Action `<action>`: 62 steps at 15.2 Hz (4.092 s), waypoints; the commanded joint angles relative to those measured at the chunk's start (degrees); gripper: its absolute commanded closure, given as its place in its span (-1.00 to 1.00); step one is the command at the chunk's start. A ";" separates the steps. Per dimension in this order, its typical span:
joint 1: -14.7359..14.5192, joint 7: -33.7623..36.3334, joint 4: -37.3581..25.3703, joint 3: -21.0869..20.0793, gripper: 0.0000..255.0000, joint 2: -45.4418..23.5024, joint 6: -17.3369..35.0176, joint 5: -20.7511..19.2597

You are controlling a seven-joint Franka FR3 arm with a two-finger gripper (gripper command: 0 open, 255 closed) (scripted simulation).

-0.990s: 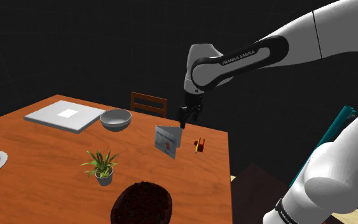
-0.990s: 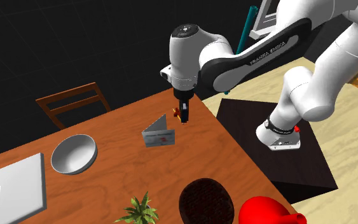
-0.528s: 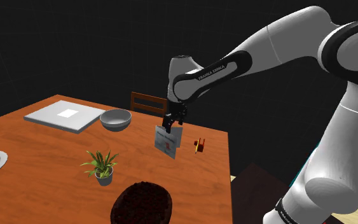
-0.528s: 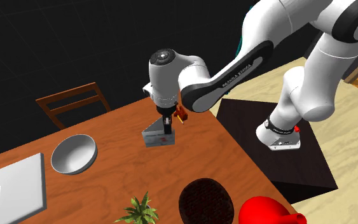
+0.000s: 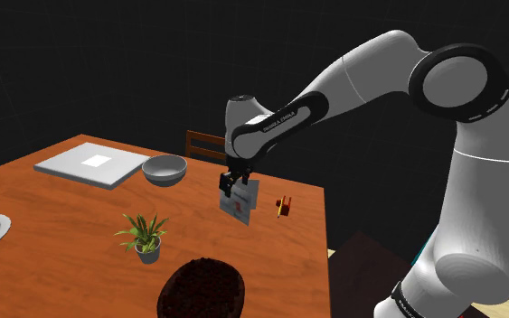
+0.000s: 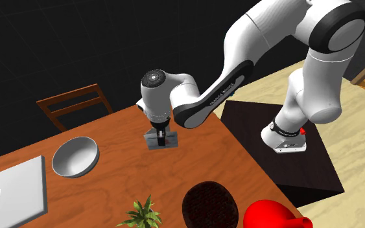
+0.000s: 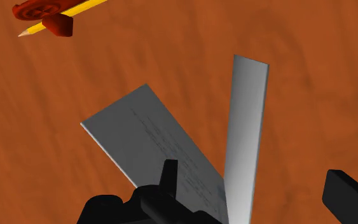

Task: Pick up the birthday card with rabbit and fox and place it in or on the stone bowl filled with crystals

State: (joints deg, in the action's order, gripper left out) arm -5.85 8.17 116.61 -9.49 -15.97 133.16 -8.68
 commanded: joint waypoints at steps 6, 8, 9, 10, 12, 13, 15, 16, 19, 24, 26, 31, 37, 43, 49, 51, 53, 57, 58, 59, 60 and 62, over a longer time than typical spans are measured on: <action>-0.08 0.43 0.51 0.28 -1.00 -1.81 2.30 -0.65; -0.08 0.43 0.51 0.28 -1.00 -1.81 2.30 -0.65; -0.08 0.43 0.51 0.28 -1.00 -1.81 2.30 -0.65; -0.08 0.43 0.51 0.28 -1.00 -1.81 2.30 -0.65; -0.08 0.43 0.51 0.28 1.00 -1.80 2.30 -0.65; -0.08 0.43 0.51 0.28 1.00 -1.80 2.30 -0.65; -0.08 0.43 0.51 0.28 1.00 -1.81 2.30 -0.65; -0.09 0.43 0.50 0.28 1.00 -1.81 2.29 -0.65; -0.07 0.41 0.53 0.29 1.00 -1.79 2.31 -0.65; 0.09 -0.17 -0.18 0.01 1.00 0.14 -0.28 0.05; 0.16 -0.46 -0.60 -0.11 1.00 1.05 -1.59 0.38; 0.30 -1.13 -1.87 -0.34 1.00 3.18 -4.92 1.15; 0.41 -1.84 -3.81 -0.54 1.00 5.40 -9.01 1.94; 0.48 -2.47 -6.21 -0.67 1.00 7.24 -13.19 2.59; 0.51 -3.00 -9.08 -0.75 1.00 8.69 -17.46 3.09; 0.52 -3.16 -10.14 -0.78 1.00 9.09 -18.91 3.23; 0.52 -3.26 -10.86 -0.79 1.00 9.33 -19.86 3.31; -1.85 1.05 -6.96 -2.90 1.00 13.23 -20.10 3.89; -2.46 2.16 -6.16 -3.46 1.00 14.10 -20.22 4.06; -3.06 3.27 -5.43 -4.04 1.00 14.92 -20.37 4.23; -3.67 4.40 -4.77 -4.64 1.00 15.69 -20.54 4.42; -4.89 6.69 -3.64 -5.88 1.00 17.10 -20.93 4.81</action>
State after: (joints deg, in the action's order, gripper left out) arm -10.03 13.42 113.17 -14.67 1.05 112.58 -3.89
